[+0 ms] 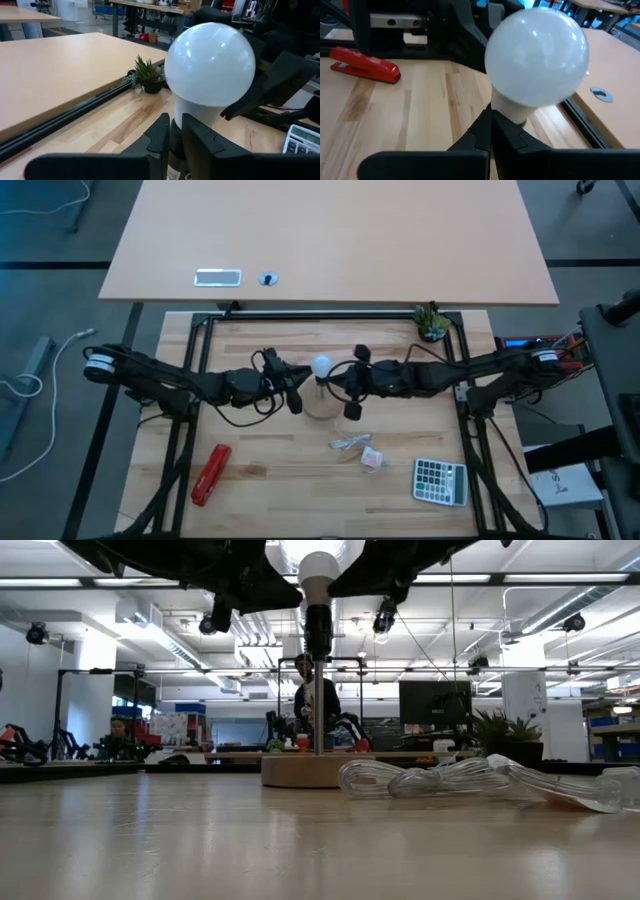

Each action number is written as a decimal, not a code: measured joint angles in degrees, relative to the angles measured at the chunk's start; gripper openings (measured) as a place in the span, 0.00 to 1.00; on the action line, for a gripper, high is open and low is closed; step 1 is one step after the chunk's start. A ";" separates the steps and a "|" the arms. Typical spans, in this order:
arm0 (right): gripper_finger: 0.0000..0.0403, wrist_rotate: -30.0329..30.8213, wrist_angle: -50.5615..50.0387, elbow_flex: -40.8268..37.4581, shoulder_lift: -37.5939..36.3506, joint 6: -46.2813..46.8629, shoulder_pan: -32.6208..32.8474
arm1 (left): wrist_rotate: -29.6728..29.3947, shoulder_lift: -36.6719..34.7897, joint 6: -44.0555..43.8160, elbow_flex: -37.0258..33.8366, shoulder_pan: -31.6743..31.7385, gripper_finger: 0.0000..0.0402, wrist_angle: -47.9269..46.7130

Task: Screw lightbulb
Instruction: Insert the lightbulb into the lamp

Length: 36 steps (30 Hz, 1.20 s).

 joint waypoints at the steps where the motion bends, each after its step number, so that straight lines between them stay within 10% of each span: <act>1: 0.00 0.09 -0.57 0.00 -0.29 0.27 0.11 | 0.01 -0.12 0.00 0.00 -0.05 0.10 -0.30; 23: 0.00 3.84 -10.03 -0.34 -6.30 0.66 -0.21 | 0.29 -4.08 -1.32 0.00 -2.63 0.10 -5.04; 36: 0.00 -1.49 1.34 -4.13 -5.99 -1.76 -3.79 | 0.55 -2.48 -1.21 0.00 -2.86 0.10 -4.37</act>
